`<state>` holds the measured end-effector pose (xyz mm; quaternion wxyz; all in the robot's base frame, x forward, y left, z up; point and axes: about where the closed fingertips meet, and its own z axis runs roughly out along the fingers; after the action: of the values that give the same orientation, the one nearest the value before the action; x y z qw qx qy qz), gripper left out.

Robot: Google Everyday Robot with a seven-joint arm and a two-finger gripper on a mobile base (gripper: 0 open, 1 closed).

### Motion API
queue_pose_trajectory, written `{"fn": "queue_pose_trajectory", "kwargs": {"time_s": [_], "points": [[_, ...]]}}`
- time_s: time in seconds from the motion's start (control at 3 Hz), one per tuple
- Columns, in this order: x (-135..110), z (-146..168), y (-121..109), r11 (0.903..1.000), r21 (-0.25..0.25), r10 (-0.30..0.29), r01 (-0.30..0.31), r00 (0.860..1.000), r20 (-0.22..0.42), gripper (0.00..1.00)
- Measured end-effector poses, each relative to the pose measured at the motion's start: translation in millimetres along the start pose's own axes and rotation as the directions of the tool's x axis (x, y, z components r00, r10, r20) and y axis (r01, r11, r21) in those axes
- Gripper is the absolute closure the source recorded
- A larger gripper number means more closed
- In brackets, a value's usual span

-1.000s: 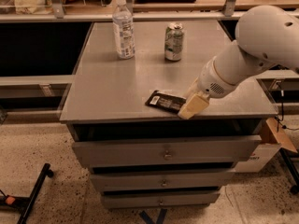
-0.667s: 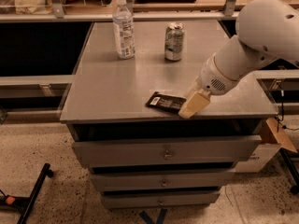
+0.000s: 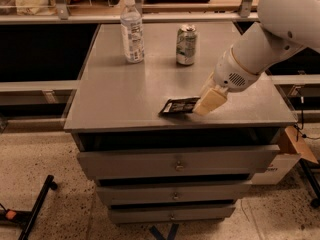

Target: Move rxbar chocolate near 7up can

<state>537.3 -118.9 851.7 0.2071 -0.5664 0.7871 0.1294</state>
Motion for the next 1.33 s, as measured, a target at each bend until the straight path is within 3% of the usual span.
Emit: {"fn": "queue_pose_trajectory", "kwargs": {"time_s": [0.33,0.67,1.0,1.33], "points": [[-2,1,-6,0.9999,0.015,0.002,-0.003,1.000,0.018,1.00],[-4,-3,-28,0.9979,0.064,0.006,-0.009,0.999,0.043,1.00],[-2,-12,-55,0.9900,0.139,0.019,-0.027,0.998,0.053,1.00],[10,-19,-87,0.9750,0.211,0.059,-0.071,0.997,0.058,1.00]]}}
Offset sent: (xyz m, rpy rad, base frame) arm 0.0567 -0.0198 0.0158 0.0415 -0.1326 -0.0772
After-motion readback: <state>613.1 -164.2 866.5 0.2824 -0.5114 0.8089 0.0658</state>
